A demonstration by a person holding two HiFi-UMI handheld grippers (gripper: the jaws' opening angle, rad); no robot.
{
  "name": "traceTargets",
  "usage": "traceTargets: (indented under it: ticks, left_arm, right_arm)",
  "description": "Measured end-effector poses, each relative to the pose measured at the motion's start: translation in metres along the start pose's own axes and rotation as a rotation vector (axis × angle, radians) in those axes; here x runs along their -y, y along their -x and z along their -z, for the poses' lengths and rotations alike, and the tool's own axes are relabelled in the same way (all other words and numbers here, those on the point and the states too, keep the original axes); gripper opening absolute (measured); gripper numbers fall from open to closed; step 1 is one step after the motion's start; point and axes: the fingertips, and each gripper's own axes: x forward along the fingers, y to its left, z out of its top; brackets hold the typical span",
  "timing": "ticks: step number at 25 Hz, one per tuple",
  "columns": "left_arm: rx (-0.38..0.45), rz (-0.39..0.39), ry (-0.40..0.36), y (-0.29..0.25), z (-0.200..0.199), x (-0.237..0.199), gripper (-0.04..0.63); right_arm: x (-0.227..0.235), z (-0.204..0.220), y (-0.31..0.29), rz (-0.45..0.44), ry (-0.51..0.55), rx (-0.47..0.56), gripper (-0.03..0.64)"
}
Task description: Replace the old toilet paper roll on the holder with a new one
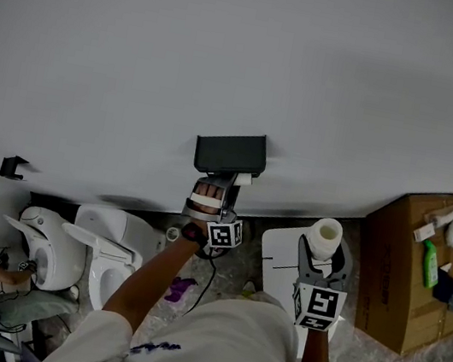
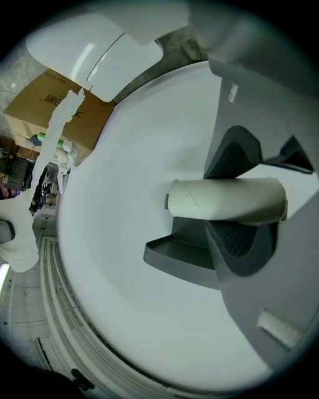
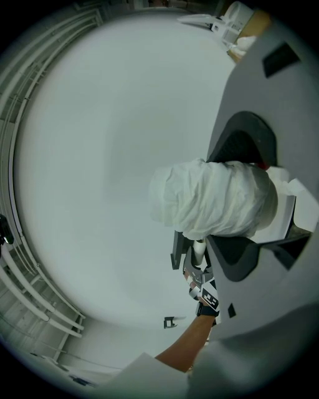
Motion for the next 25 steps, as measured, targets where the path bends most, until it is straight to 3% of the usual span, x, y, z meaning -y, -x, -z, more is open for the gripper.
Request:
traceTargets:
  ticks: [15,25]
  left_arm:
    - [-0.005,-0.033,-0.021,-0.008,-0.013,-0.005,0.198]
    - [0.018,-0.007,0.0,-0.012,-0.026,-0.004,0.198]
  right_arm:
    - [0.002,0.001,-0.002,0.006,-0.004,-0.005,0.307]
    - [0.006,0.002,-0.001,0.014,-0.012,-0.008,0.307]
